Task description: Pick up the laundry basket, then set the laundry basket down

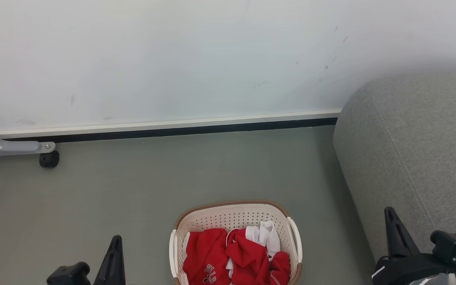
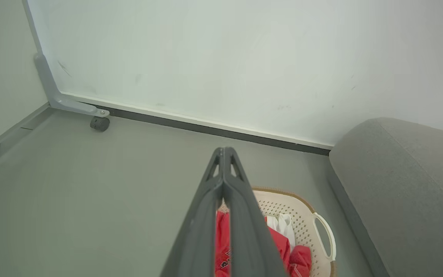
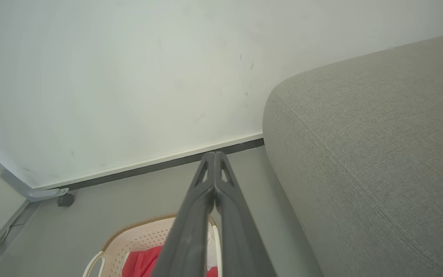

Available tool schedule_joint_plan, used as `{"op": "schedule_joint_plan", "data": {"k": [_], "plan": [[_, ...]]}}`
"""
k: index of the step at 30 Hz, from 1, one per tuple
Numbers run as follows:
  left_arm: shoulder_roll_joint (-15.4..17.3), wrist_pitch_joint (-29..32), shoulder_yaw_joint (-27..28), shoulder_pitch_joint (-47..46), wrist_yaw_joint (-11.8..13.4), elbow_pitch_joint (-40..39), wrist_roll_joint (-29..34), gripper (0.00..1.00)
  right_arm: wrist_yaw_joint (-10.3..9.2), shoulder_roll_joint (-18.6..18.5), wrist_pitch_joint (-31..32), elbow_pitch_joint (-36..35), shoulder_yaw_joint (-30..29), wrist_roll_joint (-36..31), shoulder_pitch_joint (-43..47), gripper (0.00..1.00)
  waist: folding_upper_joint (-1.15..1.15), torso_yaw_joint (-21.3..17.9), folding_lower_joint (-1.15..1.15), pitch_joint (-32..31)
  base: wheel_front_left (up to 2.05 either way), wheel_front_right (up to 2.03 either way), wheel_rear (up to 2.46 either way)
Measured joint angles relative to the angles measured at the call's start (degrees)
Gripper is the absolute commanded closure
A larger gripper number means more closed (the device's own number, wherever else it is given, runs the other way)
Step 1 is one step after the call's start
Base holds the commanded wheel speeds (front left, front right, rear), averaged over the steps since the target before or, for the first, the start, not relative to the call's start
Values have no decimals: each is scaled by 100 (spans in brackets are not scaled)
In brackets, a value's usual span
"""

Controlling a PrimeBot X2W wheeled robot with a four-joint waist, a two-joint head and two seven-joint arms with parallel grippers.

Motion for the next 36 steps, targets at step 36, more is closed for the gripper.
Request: {"op": "schedule_joint_plan", "data": {"k": [36], "plan": [[-37, 539, 532, -345, -520, 447, -3127, 100, 547, 477, 828, 129, -1022, 2733, -39, 100, 0, 77, 0, -30, 0, 0, 0]]}}
